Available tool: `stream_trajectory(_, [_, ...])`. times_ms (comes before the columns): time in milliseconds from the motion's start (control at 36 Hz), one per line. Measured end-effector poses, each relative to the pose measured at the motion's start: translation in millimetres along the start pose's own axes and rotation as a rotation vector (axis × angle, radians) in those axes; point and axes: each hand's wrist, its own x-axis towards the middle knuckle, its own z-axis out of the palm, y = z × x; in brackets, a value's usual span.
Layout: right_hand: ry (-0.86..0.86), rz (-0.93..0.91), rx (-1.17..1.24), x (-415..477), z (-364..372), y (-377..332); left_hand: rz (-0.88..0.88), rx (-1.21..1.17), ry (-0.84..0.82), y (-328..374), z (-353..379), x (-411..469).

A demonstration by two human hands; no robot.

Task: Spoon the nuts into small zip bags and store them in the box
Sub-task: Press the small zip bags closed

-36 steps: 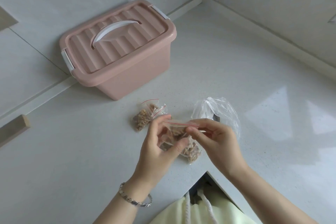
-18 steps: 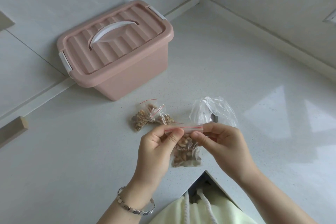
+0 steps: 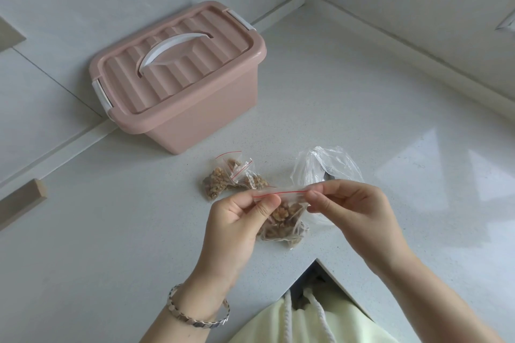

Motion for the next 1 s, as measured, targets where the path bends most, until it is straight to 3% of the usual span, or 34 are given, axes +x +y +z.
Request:
stream_trajectory(444, [-0.065,-0.062,-0.215,1,2,9,0.004,-0.016,-0.015,8,3,-4])
stream_trajectory(694, [0.0,-0.227,-0.413,0,4,17,-0.015,0.064,0.035,8,0,-4])
stream_trajectory(1000, [0.001,-0.317,-0.456,-1,3,19,0.028,0.143,0.058,9,-8,-1])
